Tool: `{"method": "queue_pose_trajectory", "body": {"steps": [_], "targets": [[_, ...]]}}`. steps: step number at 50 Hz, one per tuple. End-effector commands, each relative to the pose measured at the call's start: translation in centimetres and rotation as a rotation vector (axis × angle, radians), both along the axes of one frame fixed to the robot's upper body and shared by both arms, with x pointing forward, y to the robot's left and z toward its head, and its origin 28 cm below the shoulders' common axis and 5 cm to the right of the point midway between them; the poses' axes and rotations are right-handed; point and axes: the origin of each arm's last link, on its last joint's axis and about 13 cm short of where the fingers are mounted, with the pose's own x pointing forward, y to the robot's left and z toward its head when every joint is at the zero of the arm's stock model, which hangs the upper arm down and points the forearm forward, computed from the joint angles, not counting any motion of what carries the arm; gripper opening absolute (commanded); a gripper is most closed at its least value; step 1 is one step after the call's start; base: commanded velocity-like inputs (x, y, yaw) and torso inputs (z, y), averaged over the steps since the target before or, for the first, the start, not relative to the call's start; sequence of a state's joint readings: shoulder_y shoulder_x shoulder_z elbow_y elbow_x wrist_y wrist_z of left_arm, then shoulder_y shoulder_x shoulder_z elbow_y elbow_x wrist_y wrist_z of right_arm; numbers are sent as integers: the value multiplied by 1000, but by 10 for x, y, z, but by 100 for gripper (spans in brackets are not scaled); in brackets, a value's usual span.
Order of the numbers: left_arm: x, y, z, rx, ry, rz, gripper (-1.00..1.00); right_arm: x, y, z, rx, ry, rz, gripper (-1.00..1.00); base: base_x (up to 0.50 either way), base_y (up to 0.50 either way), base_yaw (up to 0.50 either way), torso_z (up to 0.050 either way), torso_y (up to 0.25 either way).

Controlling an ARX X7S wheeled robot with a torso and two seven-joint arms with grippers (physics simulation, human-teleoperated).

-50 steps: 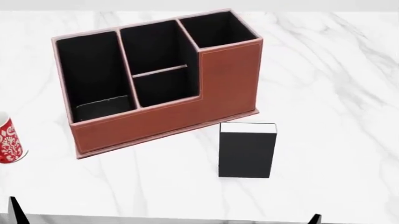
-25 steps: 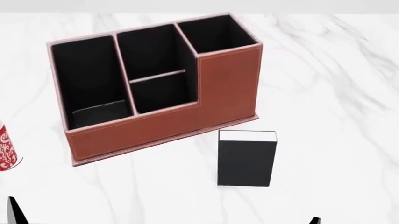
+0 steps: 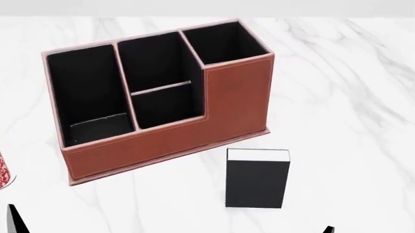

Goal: Pick up the book and place it in the back compartment of the caddy.

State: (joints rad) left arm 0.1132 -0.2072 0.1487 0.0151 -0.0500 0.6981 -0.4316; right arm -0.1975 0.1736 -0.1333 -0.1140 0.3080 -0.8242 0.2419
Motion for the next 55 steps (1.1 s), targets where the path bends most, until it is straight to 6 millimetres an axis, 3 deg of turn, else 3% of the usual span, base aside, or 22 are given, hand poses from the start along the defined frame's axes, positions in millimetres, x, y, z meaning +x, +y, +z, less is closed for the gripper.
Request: {"method": "queue_pose_trajectory", "body": {"steps": [1, 55], "targets": [[1, 0, 0, -1, 2, 1, 100, 0, 0, 0, 1, -2, -2, 100, 109, -4, 0, 0, 0], [1, 0, -1, 1, 2, 0, 100, -1, 0, 1, -1, -4, -4, 100, 112, -3, 0, 0, 0]]}}
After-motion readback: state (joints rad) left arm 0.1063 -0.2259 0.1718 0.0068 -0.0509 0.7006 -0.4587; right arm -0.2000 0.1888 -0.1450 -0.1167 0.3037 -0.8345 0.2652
